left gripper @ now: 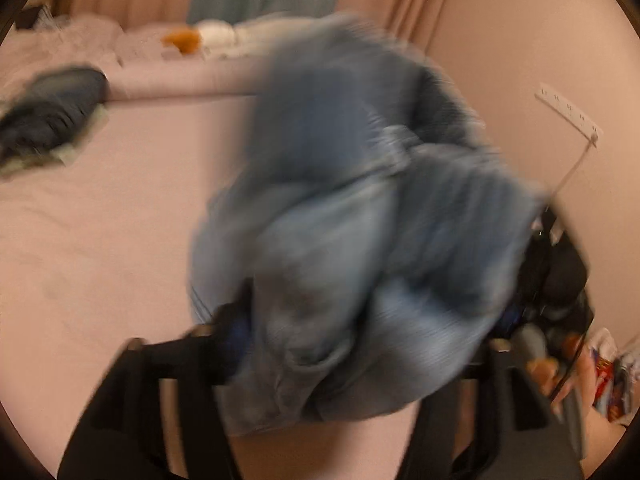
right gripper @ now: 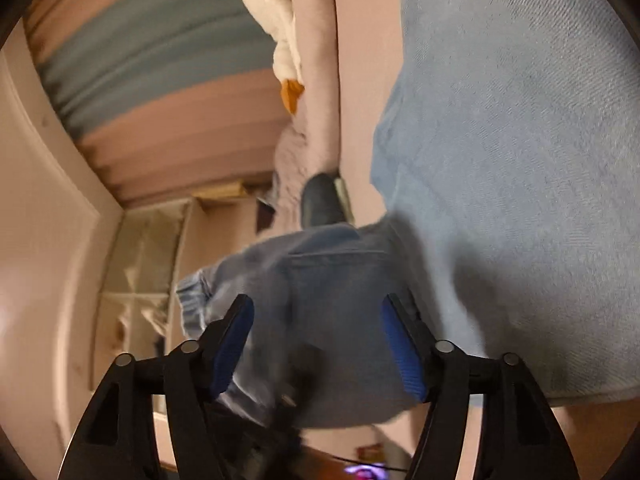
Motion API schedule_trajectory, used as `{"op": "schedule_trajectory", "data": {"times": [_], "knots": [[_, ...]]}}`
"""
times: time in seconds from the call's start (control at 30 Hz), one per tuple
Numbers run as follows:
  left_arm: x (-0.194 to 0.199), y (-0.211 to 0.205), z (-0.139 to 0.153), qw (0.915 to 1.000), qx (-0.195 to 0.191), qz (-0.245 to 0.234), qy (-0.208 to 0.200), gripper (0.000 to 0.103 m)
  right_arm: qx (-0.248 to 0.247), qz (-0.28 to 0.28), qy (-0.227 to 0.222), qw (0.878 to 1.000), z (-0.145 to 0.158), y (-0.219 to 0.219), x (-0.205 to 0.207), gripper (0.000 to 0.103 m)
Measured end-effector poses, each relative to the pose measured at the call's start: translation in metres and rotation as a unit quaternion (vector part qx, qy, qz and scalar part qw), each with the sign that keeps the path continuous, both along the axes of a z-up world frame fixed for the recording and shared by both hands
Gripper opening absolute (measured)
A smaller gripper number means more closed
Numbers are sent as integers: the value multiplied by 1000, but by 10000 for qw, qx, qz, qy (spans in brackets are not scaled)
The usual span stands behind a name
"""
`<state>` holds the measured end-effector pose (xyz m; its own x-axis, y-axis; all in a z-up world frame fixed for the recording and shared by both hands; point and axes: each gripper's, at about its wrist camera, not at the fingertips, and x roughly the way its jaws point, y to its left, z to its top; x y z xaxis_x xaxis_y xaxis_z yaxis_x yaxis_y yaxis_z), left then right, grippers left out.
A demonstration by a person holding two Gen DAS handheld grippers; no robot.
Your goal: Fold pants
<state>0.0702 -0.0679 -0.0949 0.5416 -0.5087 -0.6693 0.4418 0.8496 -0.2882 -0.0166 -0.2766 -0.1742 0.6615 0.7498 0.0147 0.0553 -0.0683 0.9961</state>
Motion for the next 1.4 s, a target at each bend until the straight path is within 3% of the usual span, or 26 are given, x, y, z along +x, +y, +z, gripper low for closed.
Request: {"op": "schedule_trajectory", "data": {"times": [0.2, 0.27, 0.37, 0.5, 0.63, 0.73, 0.83, 0.93, 1.0, 1.07, 1.2, 1.33, 1.4], "knots": [[-1, 15, -18, 9993, -177, 94, 331, 73, 120, -169, 190, 9996, 4, -11, -2, 74], [-1, 20, -20, 9986, -264, 145, 424, 75, 37, -512, 290, 9983, 8, -16, 4, 74], [-1, 23, -24, 9982, -306, 116, 511, 77, 233, -750, 116, 9968, 17, -28, 4, 76], [10, -8, -26, 9982, 64, 208, 552, 80, 410, -314, 253, 9983, 18, -11, 9, 79], [15, -30, -28, 9965, 673, 202, 445, 80, 404, -433, 284, 9978, 23, -12, -5, 93], [11, -31, -31, 9963, 791, -33, 337, 82, -79, -344, 377, 9987, 29, -20, -6, 96], [0, -23, -33, 9961, 808, -253, 259, 84, -702, -164, 759, 9945, 32, -18, -1, 96], [-16, -1, -34, 9973, 659, -268, 203, 84, -1765, 81, 1020, 9790, 43, -8, 11, 96], [-26, 23, -33, 9985, 464, -88, 277, 84, -2496, 125, 1072, 9623, 49, -2, 17, 87], [-31, 47, -34, 9987, 229, 139, 431, 84, -3037, 248, 1120, 9458, 48, 4, 26, 57], [-36, 88, -40, 9953, 66, 718, 648, 84, -3647, 335, 830, 9268, 54, 8, 34, 43], [-31, 102, -44, 9914, -117, 996, 837, 84, -3775, -66, 266, 9256, 84, -9, 31, 33], [-30, 101, -43, 9911, -177, 1012, 841, 84, -3865, -353, 96, 9216, 103, -25, 30, 33]]}}
